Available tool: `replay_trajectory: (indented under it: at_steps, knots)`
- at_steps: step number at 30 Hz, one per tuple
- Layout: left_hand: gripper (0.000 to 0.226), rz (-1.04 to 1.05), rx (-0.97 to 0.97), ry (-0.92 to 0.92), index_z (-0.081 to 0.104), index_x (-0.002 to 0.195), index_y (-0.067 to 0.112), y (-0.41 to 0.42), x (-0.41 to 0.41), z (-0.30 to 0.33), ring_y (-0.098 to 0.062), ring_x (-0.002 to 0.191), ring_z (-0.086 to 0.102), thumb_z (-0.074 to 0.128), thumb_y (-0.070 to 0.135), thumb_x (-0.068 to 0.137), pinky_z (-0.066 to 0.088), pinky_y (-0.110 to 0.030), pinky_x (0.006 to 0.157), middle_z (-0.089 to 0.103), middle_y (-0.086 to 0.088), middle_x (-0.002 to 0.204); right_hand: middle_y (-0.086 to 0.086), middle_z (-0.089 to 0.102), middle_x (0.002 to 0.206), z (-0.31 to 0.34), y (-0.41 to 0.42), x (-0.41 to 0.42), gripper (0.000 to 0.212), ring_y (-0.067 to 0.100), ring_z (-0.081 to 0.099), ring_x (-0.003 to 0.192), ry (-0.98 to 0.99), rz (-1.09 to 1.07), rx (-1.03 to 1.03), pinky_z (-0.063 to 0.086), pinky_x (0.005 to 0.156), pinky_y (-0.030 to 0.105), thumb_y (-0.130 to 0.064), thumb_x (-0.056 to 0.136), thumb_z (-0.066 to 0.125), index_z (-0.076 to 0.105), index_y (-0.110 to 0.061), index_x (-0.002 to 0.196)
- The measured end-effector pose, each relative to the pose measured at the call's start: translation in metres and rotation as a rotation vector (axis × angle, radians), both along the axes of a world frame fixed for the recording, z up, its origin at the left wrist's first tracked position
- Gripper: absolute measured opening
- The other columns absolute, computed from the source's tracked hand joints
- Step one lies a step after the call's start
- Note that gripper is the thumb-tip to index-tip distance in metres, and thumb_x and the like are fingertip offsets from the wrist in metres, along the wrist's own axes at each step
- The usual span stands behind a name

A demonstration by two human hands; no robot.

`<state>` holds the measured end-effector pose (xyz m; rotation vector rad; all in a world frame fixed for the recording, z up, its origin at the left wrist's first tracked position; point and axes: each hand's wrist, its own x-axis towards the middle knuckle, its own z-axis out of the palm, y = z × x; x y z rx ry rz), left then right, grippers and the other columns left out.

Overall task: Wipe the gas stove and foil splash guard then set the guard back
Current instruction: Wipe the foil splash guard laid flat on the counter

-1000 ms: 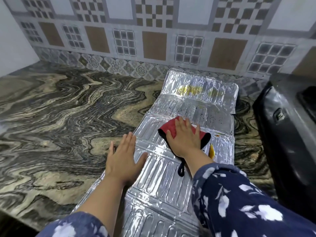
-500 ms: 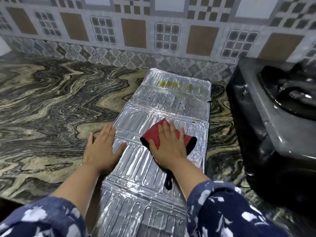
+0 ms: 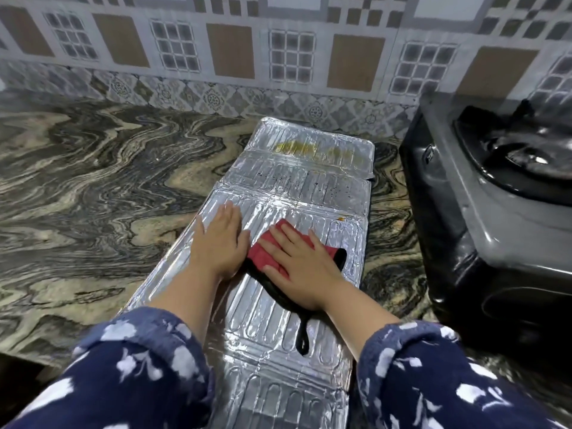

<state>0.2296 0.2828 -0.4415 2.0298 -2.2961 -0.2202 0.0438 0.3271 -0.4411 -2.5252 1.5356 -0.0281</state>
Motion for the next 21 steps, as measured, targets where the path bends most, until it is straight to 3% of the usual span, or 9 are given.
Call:
replay_trajectory:
  at_steps: [9,14,21]
  knots:
    - [0.063,-0.006,-0.028,0.008,0.001,0.153,0.016,-0.003,0.001,-0.016,-0.011,0.147,-0.007,0.010,0.046,0.098,-0.002,-0.048,0.120,-0.005,0.002,0.161,-0.010,-0.015,0.160,-0.004,-0.059,-0.049,0.062,0.010,-0.019,0.146,0.072,-0.205,0.006,-0.015,0.115,0.053,-0.061,0.095,0.009,-0.002,-0.038,0.151]
    - [0.062,-0.006,-0.051,0.020,0.001,0.152,0.017,-0.004,0.002,-0.019,-0.011,0.147,-0.006,0.013,0.046,0.099,-0.003,-0.047,0.120,-0.004,0.003,0.160,-0.008,-0.011,0.161,-0.001,-0.106,-0.069,0.063,0.011,-0.015,0.147,0.086,-0.325,0.029,-0.007,0.116,0.056,-0.060,0.095,0.008,0.000,-0.035,0.152]
    - [0.061,0.003,-0.070,0.046,0.005,0.153,0.017,-0.003,0.000,-0.017,-0.010,0.147,-0.004,0.017,0.043,0.099,-0.004,-0.045,0.120,-0.002,0.004,0.161,-0.004,-0.014,0.161,-0.001,-0.146,-0.070,0.063,0.017,-0.015,0.147,0.057,-0.471,0.059,-0.009,0.116,0.055,-0.059,0.095,0.010,-0.001,-0.033,0.152]
